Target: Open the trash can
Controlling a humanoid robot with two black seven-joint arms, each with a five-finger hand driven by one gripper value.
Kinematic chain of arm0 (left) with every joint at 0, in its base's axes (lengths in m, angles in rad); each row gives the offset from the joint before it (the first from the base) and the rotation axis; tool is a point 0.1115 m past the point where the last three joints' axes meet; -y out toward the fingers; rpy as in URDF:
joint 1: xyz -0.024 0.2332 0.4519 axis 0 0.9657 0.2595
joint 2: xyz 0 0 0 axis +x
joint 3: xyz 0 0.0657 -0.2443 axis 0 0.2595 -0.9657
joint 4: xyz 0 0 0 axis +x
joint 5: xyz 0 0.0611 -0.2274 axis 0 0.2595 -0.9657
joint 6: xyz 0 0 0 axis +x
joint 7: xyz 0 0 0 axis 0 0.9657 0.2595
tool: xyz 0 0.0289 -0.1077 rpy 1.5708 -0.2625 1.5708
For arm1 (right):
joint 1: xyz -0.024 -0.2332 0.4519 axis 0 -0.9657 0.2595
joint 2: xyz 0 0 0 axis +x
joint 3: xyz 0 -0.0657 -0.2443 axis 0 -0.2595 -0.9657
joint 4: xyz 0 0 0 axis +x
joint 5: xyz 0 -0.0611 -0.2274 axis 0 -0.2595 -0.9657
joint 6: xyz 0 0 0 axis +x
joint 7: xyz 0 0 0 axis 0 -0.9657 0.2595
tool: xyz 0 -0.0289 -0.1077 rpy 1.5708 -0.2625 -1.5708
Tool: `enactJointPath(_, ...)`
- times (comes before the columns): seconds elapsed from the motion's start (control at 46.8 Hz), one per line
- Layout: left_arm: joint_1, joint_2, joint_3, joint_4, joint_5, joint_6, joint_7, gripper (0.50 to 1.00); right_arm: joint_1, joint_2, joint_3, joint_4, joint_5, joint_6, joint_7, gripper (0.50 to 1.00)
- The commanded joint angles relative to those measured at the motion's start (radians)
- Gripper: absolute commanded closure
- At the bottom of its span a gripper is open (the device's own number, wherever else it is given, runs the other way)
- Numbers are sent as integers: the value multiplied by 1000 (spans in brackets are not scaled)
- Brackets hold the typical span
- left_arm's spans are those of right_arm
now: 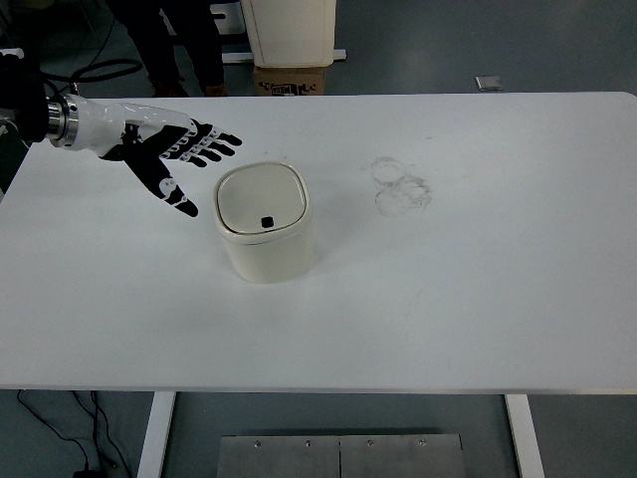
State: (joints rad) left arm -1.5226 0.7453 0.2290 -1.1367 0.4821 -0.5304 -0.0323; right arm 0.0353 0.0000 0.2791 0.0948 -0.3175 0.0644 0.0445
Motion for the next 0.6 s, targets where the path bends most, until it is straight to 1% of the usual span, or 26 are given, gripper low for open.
enactJointPath(0.0,-2,6,6,5,-5,38,0,500,0,0,0,0,0,0,0,509)
enactJointPath(0.107,-5,19,7,5,-66,43,-1,500,0,0,0,0,0,0,0,509)
enactJointPath(0.256,-25,42,7,5,-287,40,-1,500,0,0,0,0,0,0,0,509)
enactJointPath(0.321,-44,48,7,5,-342,32,-3,500,0,0,0,0,0,0,0,509)
enactJointPath(0.427,-50,39,36,5,-352,38,-1,500,0,0,2,0,0,0,0,509)
enactJointPath(0.577,-91,5,168,6,-312,43,-1,500,0,0,0,-1,0,0,0,509)
